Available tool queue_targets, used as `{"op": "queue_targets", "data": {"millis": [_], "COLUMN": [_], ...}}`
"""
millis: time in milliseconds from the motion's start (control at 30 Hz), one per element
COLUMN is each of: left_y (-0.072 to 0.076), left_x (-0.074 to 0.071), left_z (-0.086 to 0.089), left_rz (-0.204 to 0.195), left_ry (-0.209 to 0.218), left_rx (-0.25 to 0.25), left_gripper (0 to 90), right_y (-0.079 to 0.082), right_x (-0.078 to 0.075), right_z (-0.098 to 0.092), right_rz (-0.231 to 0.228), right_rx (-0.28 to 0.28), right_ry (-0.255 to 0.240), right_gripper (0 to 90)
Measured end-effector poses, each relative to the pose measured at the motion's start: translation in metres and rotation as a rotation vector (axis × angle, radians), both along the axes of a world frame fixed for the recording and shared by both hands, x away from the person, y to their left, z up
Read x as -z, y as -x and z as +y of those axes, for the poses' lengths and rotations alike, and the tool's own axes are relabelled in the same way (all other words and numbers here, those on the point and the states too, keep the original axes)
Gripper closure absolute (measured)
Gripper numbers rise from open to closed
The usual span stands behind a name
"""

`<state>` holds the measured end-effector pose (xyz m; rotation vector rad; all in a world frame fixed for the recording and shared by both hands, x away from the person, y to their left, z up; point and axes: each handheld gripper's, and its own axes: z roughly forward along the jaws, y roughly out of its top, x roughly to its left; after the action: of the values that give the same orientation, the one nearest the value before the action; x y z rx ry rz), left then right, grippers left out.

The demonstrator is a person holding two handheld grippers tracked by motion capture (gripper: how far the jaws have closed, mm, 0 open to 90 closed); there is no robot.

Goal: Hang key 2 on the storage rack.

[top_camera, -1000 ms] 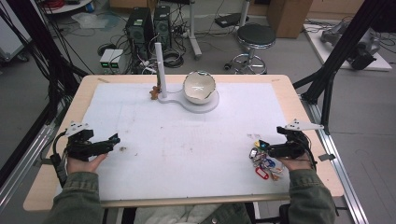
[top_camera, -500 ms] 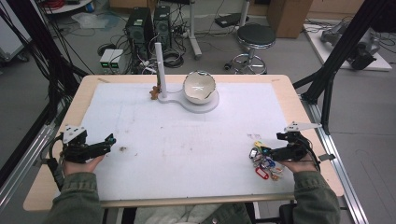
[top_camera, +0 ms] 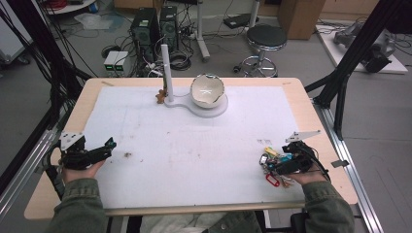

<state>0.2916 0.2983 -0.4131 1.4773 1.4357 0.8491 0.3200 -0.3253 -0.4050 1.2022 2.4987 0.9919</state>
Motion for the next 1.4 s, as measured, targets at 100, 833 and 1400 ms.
{"op": "queue_targets", "data": {"millis": [100,833,1400], "left_y": [-0.001,-0.002,-0.002], "left_x": [0.000,0.001,0.001], "left_z": [0.000,-0.001,-0.002], "left_rz": [0.002,0.006,0.006], "left_ry": [-0.007,-0.009,-0.015], "left_rx": [0.000,-0.004,0.004], "left_gripper": [1.6,1.6,1.7], "right_y": [0.000,-0.003,0.002], "right_x": [0.001,0.008,-0.003], "right_z": [0.000,0.006,0.012], "right_rz": [0.021,0.214,0.111], "right_rx": [0.002,-0.034,-0.062], "right_ry": [0.020,0.079,0.038], "right_gripper": [0.9,54.5,81.9]}}
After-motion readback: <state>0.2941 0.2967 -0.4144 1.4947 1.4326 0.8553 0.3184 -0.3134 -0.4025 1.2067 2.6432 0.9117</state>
